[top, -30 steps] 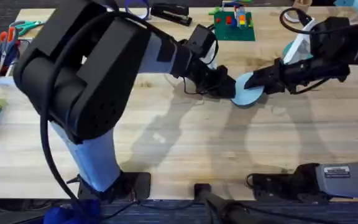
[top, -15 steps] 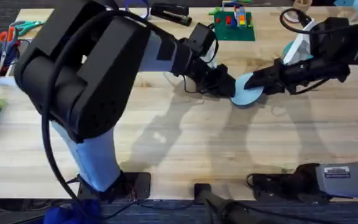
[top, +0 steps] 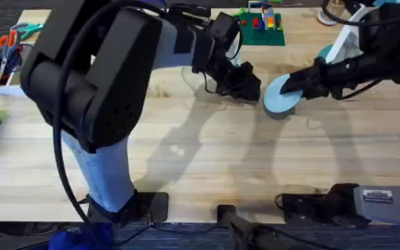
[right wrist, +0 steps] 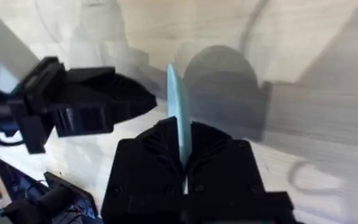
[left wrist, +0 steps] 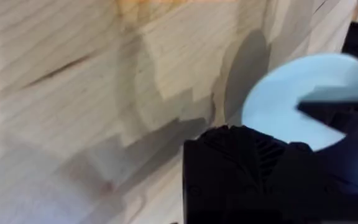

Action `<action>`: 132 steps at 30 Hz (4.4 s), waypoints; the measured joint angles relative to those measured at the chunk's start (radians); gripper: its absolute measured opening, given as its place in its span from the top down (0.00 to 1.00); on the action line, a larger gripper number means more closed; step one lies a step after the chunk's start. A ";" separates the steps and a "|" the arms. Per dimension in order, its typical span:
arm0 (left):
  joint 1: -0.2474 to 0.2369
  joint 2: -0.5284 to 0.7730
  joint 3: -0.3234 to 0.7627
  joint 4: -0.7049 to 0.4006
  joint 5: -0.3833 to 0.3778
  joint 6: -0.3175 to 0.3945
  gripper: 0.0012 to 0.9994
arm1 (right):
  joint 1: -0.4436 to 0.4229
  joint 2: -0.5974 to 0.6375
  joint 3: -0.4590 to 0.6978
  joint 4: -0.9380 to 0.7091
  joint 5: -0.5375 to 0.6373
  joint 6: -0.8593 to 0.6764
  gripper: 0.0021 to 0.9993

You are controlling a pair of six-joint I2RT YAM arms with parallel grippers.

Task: Pick up the plates from the table one by one and place each into a slot on the dish rack.

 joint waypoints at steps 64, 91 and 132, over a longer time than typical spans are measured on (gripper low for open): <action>0.026 -0.146 0.574 -0.909 -0.892 0.266 0.00 | 0.001 -0.148 0.640 -0.371 0.785 -0.524 0.97; 0.026 -0.146 0.574 -0.909 -0.903 0.266 0.01 | -0.173 -0.071 0.640 -0.249 0.758 -0.733 0.97; 0.026 -0.146 0.574 -0.909 -0.904 0.266 0.01 | -0.265 0.083 0.641 -0.269 0.511 -0.968 0.97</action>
